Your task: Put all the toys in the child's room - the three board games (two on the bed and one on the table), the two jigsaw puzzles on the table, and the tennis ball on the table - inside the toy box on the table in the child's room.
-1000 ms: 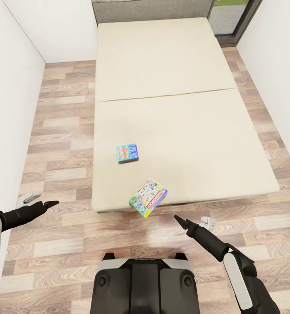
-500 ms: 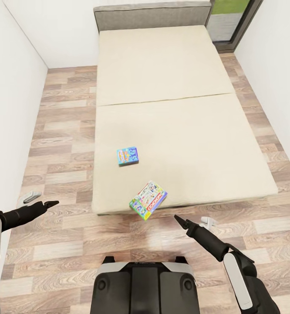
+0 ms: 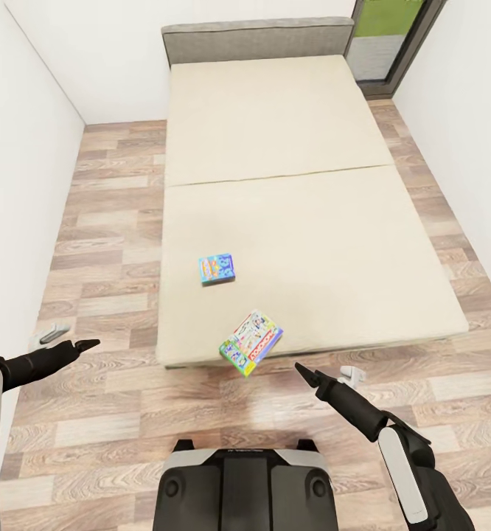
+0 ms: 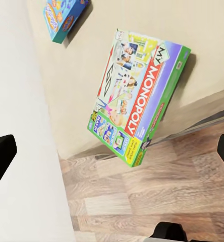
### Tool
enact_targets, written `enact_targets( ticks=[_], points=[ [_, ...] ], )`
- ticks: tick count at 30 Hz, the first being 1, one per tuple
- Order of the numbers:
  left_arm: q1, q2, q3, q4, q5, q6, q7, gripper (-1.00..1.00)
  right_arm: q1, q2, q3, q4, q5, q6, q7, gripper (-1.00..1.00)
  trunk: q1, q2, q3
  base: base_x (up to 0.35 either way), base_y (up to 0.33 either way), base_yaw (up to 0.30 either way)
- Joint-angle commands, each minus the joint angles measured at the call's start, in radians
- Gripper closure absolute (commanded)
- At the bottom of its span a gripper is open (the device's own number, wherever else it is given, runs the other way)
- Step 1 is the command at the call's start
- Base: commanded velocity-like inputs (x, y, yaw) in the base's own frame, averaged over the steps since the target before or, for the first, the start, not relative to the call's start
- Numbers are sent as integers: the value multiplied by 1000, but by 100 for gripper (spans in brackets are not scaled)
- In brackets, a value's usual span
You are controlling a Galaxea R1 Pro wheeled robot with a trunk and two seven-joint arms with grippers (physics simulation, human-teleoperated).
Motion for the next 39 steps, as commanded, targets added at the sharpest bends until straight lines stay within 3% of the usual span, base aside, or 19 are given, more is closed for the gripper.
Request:
enact_targets(
  ticks=[1,28,39],
  points=[
    [-1,0,1,0,0,7,-4,-100,0,1,-3,-1,-6,9,2,-100,1,-1,1,0,0,0],
    [7,0,3,0,-1,11,-5,-100,0,-2,-2,-2,-7,17,8,-100,1,-1,46,0,0,0],
    [68,0,9,-10,3,10,-5,-100,0,-4,-2,-2,-14,18,8,-100,1,-1,64,0,0,0]
  ],
)
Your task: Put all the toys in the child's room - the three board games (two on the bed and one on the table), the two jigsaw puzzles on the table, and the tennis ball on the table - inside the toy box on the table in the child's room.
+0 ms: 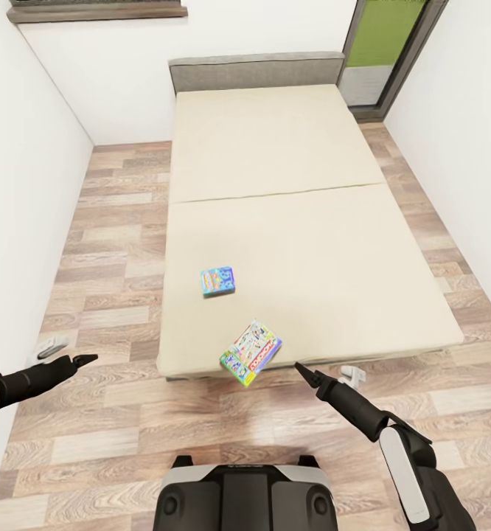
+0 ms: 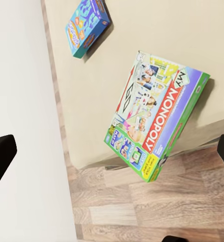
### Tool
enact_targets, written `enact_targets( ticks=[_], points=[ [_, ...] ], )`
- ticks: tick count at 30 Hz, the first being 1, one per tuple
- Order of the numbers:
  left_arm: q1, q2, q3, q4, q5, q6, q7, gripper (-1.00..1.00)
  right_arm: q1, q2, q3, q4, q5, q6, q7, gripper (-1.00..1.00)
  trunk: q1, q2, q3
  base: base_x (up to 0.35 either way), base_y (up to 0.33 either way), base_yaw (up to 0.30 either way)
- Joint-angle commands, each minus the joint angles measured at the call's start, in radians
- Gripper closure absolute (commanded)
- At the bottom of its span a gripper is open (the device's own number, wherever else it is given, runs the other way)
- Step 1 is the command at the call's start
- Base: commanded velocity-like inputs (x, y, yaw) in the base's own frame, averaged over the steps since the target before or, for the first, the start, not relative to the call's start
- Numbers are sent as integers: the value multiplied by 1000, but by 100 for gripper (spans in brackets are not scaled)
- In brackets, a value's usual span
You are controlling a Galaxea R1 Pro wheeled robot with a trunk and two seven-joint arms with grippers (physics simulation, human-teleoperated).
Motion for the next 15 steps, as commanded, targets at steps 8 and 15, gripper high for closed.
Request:
enact_targets(
  ticks=[8,15],
  points=[
    [13,-1,4,-14,3,7,-4,-100,0,3,-3,5,-2,8,2,-100,1,-1,12,0,0,0],
    [15,-1,4,-17,4,7,-5,-100,0,3,-2,-5,1,8,2,-100,1,-1,24,0,0,0]
  ],
)
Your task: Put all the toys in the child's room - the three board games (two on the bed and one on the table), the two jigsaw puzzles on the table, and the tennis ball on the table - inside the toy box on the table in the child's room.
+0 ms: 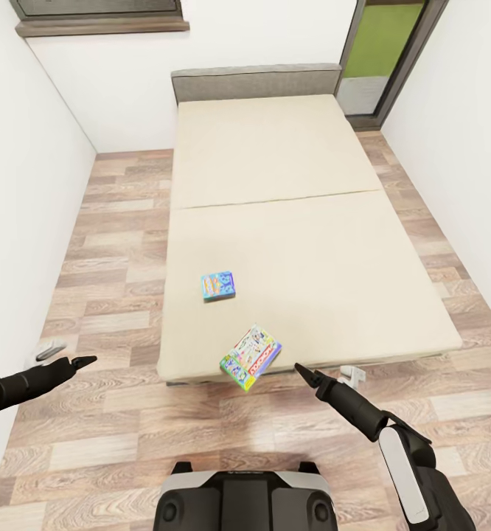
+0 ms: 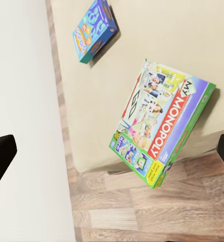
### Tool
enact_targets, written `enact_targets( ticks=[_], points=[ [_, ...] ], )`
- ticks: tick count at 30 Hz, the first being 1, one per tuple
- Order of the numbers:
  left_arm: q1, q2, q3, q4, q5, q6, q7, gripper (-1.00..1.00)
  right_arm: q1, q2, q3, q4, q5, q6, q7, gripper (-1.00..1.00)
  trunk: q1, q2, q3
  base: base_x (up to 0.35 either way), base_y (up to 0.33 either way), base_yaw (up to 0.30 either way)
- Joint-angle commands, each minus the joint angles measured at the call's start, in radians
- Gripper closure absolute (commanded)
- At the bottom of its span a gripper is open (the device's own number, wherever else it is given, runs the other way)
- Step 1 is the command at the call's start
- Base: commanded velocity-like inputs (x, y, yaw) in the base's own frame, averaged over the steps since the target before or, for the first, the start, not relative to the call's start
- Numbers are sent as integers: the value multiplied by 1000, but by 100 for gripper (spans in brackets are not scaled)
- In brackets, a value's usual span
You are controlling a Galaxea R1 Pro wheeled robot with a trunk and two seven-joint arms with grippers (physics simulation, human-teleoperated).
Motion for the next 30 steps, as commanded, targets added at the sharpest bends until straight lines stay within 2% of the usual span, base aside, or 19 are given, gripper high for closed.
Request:
enact_targets(
  ticks=[1,30],
  points=[
    [-1,0,1,-1,0,7,-3,-100,0,1,-3,-1,-6,8,2,-100,1,-1,1,0,0,0],
    [0,0,1,-2,0,3,-3,-100,0,4,-4,-2,-5,5,-4,-100,1,-1,49,0,0,14]
  ],
)
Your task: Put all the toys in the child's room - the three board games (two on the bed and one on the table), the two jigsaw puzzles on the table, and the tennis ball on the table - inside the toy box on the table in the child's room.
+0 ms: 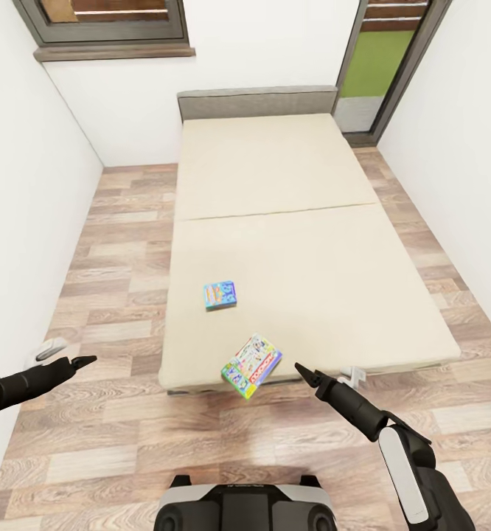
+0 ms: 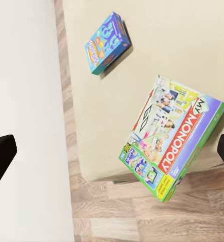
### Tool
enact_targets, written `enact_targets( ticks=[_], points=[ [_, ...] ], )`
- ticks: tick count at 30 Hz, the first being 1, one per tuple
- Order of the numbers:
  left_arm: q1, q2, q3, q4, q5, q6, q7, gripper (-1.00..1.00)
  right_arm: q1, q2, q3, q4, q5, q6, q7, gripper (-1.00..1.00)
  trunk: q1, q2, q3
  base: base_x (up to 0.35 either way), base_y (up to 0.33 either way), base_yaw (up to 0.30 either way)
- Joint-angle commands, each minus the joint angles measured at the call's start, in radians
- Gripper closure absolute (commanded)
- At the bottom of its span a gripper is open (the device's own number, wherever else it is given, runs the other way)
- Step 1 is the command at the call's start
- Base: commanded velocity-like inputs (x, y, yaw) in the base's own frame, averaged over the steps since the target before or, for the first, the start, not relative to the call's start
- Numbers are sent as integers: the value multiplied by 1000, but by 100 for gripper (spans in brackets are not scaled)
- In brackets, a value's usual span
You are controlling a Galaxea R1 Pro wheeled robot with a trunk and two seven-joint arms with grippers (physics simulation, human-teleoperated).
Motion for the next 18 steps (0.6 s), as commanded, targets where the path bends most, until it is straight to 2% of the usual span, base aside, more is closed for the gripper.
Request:
enact_targets(
  ticks=[1,18],
  points=[
    [-1,0,1,0,0,7,-3,-100,0,1,-3,-1,-6,8,2,-100,1,-1,1,0,0,58],
    [-1,0,5,-3,1,8,-4,-100,0,1,-3,-2,-6,8,2,-100,1,-1,29,0,0,65]
  ],
)
